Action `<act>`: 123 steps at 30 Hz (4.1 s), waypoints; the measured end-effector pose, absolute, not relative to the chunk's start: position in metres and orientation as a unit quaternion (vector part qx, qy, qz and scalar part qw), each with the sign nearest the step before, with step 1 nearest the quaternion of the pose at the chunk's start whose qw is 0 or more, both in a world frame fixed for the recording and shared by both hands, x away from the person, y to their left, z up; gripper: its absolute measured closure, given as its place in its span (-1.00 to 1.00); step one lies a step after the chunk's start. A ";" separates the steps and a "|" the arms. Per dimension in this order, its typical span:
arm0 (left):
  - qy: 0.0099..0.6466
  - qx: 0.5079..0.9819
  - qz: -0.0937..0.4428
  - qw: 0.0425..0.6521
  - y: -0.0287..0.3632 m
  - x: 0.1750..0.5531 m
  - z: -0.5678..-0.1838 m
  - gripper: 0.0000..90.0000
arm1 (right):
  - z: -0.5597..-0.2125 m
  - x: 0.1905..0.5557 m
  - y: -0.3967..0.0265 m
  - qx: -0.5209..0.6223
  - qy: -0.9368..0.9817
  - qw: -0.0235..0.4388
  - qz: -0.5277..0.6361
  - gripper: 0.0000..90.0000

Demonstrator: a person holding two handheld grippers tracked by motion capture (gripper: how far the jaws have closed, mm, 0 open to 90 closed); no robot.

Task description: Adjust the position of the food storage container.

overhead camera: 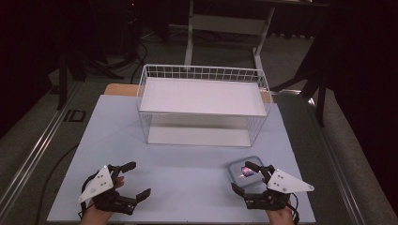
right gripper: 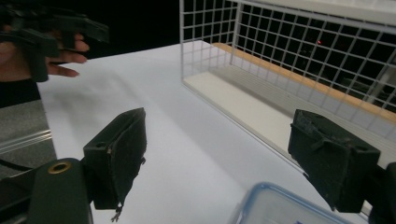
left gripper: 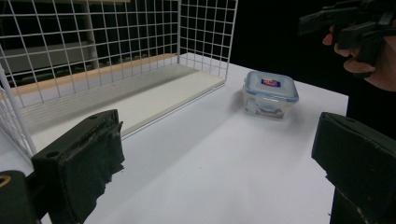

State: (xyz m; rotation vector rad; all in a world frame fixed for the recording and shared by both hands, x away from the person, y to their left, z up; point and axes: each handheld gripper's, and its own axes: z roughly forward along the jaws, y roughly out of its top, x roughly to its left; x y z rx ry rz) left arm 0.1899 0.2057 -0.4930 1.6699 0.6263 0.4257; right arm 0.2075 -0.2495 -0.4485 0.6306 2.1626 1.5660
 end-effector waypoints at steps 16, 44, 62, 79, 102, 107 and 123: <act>0.276 0.717 0.193 0.611 0.208 0.190 -0.491 -0.94 | -0.414 0.211 -0.249 0.209 0.753 0.176 0.598 -0.70; 0.274 0.722 0.192 0.606 0.207 0.191 -0.493 -0.94 | -0.449 0.274 -0.293 0.328 0.766 0.251 0.493 0.25; 0.272 0.724 0.194 0.604 0.204 0.189 -0.492 -0.94 | -0.499 0.279 -0.334 0.411 0.781 0.253 0.397 1.00; 0.270 0.727 0.194 0.601 0.203 0.190 -0.493 -0.94 | -0.539 0.267 -0.341 0.425 0.812 0.190 0.351 1.00; 0.267 0.730 0.193 0.599 0.202 0.191 -0.493 -0.94 | -0.533 0.264 -0.295 0.338 0.850 0.145 0.378 1.00; 0.265 0.731 0.193 0.598 0.201 0.191 -0.493 -0.94 | -0.527 0.270 -0.305 0.356 0.838 0.156 0.383 1.00; 0.261 0.734 0.191 0.597 0.199 0.190 -0.493 -0.94 | -0.522 0.270 -0.270 0.334 0.849 0.119 0.392 1.00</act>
